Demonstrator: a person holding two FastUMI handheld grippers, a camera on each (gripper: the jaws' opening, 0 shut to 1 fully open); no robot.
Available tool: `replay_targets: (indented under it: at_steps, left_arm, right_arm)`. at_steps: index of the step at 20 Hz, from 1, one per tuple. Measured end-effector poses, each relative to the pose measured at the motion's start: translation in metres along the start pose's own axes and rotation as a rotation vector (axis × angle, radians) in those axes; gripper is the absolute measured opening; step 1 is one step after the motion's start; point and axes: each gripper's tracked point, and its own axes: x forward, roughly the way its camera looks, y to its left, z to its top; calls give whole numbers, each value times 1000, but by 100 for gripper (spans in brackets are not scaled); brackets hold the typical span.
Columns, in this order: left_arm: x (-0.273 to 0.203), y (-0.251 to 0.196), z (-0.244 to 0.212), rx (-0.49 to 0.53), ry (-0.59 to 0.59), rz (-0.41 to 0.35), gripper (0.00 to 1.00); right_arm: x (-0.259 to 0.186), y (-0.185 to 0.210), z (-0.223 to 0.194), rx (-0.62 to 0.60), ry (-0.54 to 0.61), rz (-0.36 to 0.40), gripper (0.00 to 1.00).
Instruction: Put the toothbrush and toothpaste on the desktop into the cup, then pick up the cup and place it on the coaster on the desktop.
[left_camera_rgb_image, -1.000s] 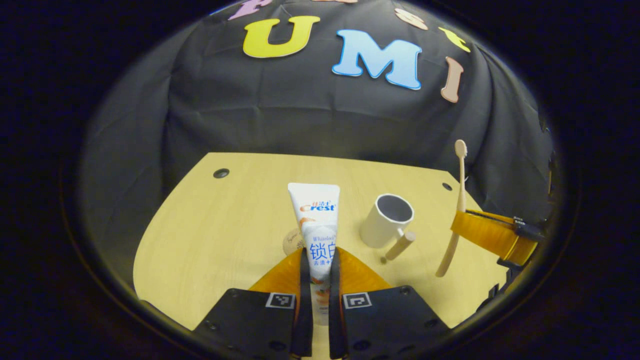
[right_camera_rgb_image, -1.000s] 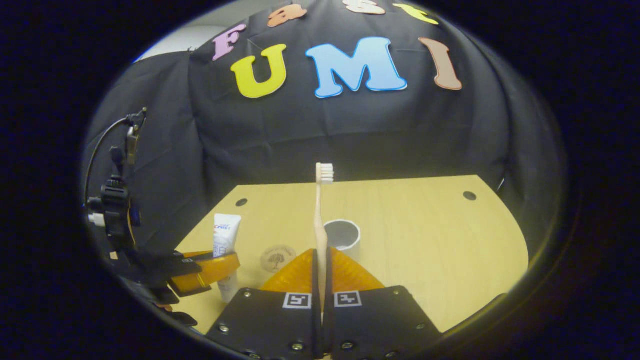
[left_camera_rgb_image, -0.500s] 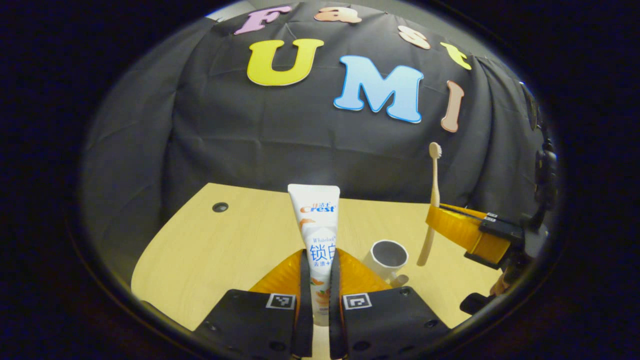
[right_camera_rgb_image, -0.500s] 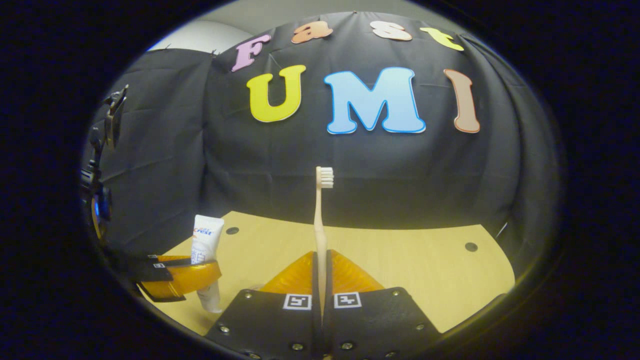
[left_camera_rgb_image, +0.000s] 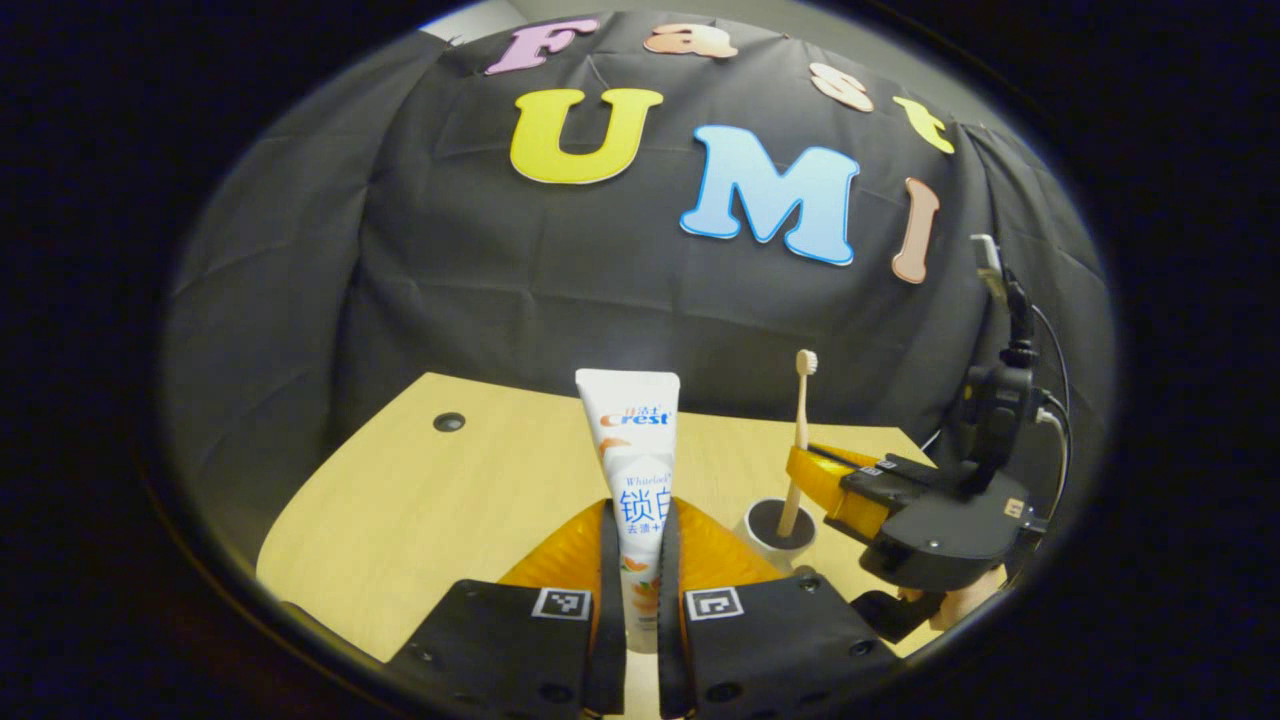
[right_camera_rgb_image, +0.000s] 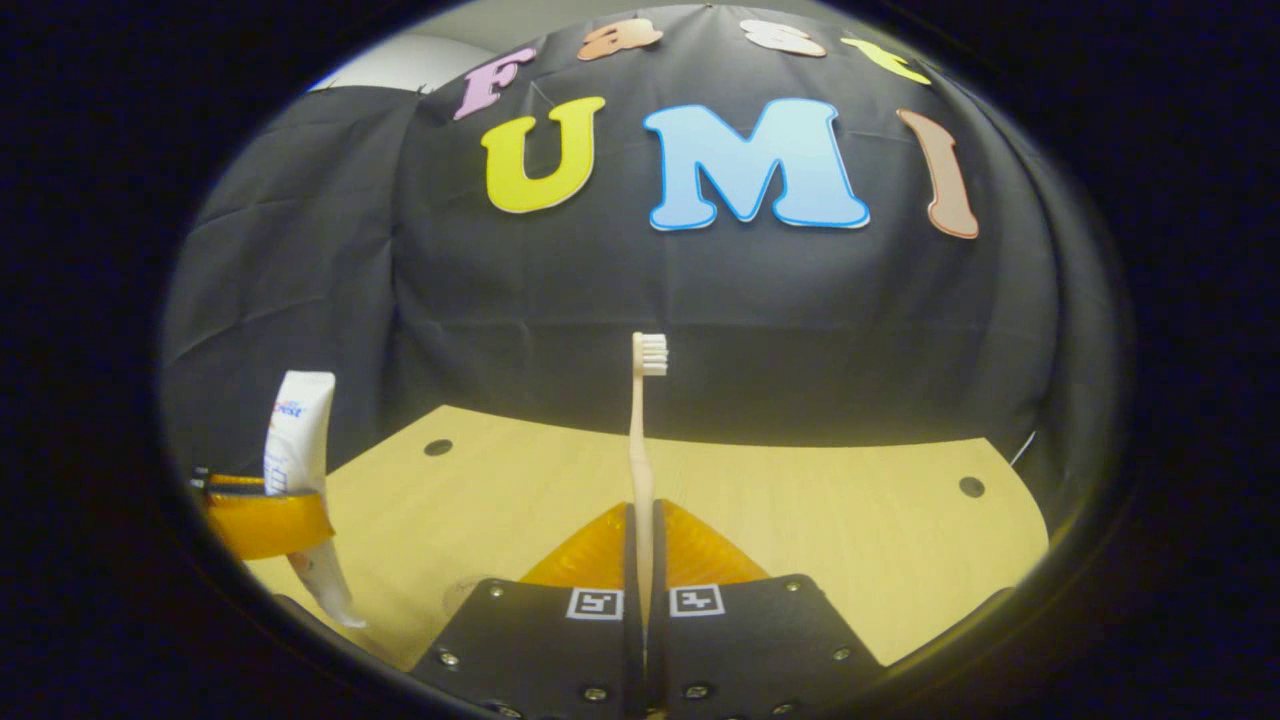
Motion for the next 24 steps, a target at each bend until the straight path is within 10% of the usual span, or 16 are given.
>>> replay_targets:
  at_steps: [8,13,24]
  left_arm:
    - [1,1,-6,-15,21,9,20]
    - [9,-12,-7,-23,25,-14,20]
    - [51,-72,11,-30,-67,-170,22]
  right_arm:
    - [-3,-4,-31,46,102,-8,15]
    - [-19,-13,-22,52,87,-19,91]
    - [-83,-58,30,82,-47,-120,92]
